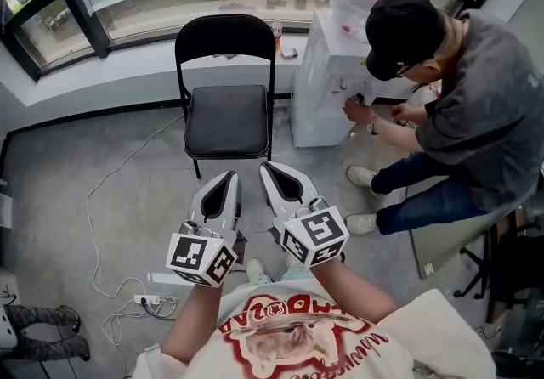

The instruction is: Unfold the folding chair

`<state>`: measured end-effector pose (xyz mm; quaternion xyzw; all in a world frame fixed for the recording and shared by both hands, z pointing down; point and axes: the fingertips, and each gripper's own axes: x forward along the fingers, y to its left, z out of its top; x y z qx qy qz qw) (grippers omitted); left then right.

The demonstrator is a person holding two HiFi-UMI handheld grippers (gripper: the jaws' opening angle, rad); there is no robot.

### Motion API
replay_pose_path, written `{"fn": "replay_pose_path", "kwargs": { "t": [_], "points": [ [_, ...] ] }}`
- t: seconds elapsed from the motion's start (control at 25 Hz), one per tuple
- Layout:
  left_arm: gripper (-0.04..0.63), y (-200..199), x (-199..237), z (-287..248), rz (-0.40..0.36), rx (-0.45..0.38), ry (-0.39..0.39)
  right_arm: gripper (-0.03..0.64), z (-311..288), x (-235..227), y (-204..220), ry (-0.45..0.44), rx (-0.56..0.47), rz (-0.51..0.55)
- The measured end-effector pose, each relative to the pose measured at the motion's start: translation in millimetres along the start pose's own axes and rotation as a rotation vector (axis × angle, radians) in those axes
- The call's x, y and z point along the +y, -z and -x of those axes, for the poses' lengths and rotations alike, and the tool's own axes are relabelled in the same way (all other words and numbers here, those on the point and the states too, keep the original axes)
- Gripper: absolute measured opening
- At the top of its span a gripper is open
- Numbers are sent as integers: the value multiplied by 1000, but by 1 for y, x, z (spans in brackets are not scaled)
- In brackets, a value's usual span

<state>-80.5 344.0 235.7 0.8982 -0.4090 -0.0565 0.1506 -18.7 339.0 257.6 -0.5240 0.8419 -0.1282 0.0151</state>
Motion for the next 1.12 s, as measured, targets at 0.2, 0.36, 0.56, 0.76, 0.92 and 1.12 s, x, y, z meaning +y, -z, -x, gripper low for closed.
{"fn": "replay_pose_path", "kwargs": {
  "t": [0.2, 0.36, 0.56, 0.76, 0.92, 1.12],
  "points": [
    [6, 3, -9, 7, 5, 4, -20, 25, 10, 11, -9, -28, -19, 13],
    [6, 3, -16, 7, 3, -8, -29, 25, 17, 11, -13, -37, -18, 22],
    [6, -3, -19, 1, -6, -14, -33, 25, 19, 5, -14, -31, -11, 16],
    [6, 3, -19, 4, -4, -11, -34, 25, 22, 8, -7, -33, -6, 14],
    [6, 6, -19, 3, -1, -15, -29, 25, 23, 8, -4, -32, -3, 10],
    [6, 5, -21, 5, 6, -7, -24, 25, 27, 8, -2, -21, 4, 5]
  ]
}}
